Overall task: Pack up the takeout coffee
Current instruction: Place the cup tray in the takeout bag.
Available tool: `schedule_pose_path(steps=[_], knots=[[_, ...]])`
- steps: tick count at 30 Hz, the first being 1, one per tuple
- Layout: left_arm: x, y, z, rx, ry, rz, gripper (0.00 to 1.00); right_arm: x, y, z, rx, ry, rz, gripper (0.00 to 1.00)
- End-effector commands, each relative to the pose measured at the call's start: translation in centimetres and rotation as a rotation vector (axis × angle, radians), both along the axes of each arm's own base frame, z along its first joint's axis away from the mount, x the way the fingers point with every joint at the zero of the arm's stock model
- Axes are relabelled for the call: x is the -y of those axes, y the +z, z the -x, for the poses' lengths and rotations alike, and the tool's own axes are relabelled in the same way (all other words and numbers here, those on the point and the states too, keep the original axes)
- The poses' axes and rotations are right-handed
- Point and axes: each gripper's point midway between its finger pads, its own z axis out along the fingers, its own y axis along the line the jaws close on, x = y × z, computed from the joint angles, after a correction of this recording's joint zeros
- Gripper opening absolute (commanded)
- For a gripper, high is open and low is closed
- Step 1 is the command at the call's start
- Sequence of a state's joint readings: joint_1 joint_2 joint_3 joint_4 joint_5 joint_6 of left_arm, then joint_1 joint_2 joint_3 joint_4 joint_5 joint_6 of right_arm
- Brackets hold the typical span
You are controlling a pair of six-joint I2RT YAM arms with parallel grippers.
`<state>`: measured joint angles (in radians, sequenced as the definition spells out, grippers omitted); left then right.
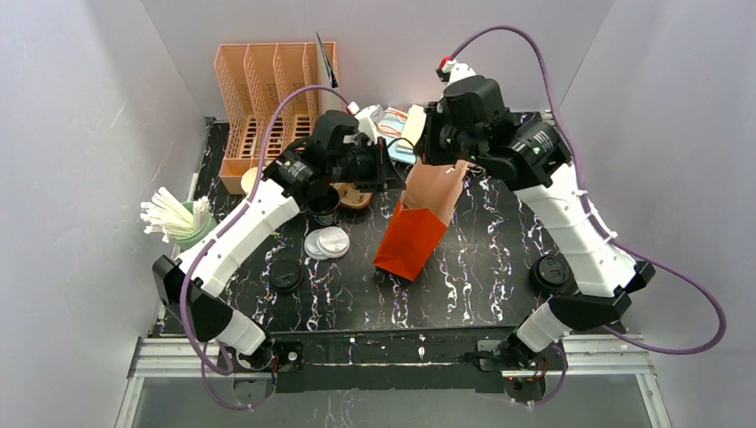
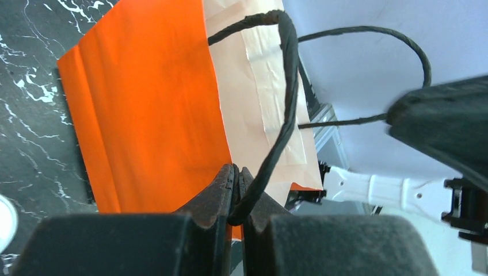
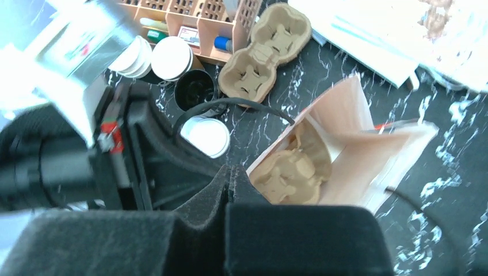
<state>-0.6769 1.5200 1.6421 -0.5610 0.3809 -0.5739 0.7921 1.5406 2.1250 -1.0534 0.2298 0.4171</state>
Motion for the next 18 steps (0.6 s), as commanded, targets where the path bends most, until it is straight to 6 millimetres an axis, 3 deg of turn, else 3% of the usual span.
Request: schedule_pose_path(steps=[1,6,10,18], knots=[[0.6,2.9,-0.2,0.034,0.192,0.122,0.00,0.8,-3.0,-0.6,-0.188,-0.256,-0.053,0.01],[1.5,2.1,1.0,0.016,0.234,0.142,0.00,1.1,-6.2,-1.1,-0.272,-0.363,-0.034,0.01],[1.8,1.3,2.0,-0.005,0.243,0.145,0.00,2.7,-9.8,-1.0,-0.387,-0.488,0.036,0.01],[0.5,0.7,2.7,-0.012,0.284,0.140,0.00,4.0,-13.1,-0.1,-0.400,-0.438,0.144,0.01]])
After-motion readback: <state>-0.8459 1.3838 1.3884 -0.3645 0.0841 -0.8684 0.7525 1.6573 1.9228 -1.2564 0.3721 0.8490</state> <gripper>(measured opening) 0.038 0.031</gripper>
